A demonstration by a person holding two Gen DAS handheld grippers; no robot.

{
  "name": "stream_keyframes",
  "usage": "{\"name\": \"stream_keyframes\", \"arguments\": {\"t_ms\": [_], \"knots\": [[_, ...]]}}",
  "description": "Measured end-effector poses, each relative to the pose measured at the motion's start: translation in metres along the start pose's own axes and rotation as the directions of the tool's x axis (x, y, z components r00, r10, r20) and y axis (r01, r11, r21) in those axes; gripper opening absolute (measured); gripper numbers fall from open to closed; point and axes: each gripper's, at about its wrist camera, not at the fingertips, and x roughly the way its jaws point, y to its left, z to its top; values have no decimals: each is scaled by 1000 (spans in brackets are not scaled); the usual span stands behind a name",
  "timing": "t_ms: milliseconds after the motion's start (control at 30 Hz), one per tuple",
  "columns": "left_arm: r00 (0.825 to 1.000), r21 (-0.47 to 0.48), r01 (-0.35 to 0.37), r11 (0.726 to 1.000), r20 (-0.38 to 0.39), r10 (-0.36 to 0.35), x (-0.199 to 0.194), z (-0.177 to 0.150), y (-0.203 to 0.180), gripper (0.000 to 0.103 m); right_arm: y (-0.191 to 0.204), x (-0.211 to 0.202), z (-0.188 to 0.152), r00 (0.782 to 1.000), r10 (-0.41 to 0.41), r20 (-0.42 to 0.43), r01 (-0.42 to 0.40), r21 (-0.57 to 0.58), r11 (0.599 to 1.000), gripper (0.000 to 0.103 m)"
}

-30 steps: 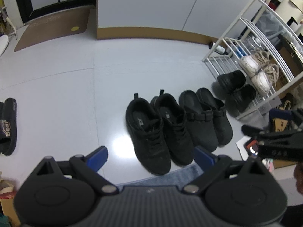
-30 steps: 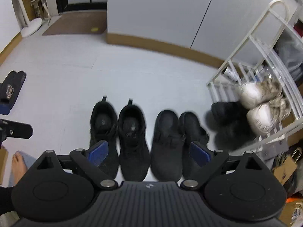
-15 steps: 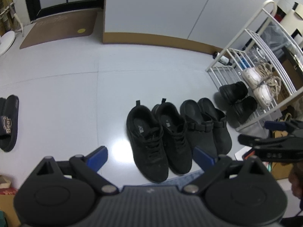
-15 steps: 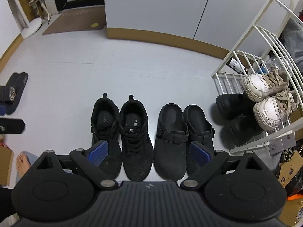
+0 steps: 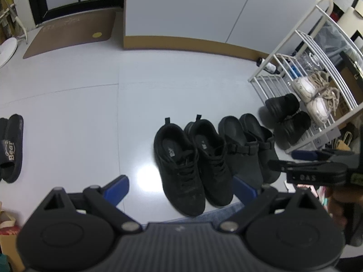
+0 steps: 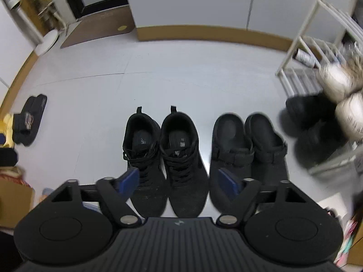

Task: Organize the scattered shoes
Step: 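Lower the right gripper over the heels of the black sneakers, then close the right gripper on both black sneaker heels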

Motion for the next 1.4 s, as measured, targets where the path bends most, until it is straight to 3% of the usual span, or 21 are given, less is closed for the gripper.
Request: {"name": "stream_keyframes", "arguments": {"t_ms": [167,467,700,800,933,1200,1400], "knots": [[1000,29,-21,999,-10,22,5,6,-2,98,-9,1,-4,997,-33,71,34,-2,999,74],[998,6,-37,999,-48,37,29,11,-2,98,-18,19,-14,995,-66,79,72,-72,995,74],[1000,48,-17,999,-14,17,34,18,-18,98,-11,34,-6,999,-51,-3,51,4,999,71],[1000,31,-24,999,-5,24,40,20,-14,97,9,30,-8,999,-13,50,16,-71,997,71],[999,41,-24,999,-25,25,47,19,-10,97,16,32,-13,994,25,110,-16,-86,996,71],[997,57,-35,998,-65,39,55,12,-1,97,0,55,-20,983,31,180,-32,1,999,71],[999,20,-40,999,-32,41,38,14,9,97,2,85,-28,981,21,193,-22,2,1000,72]]}}
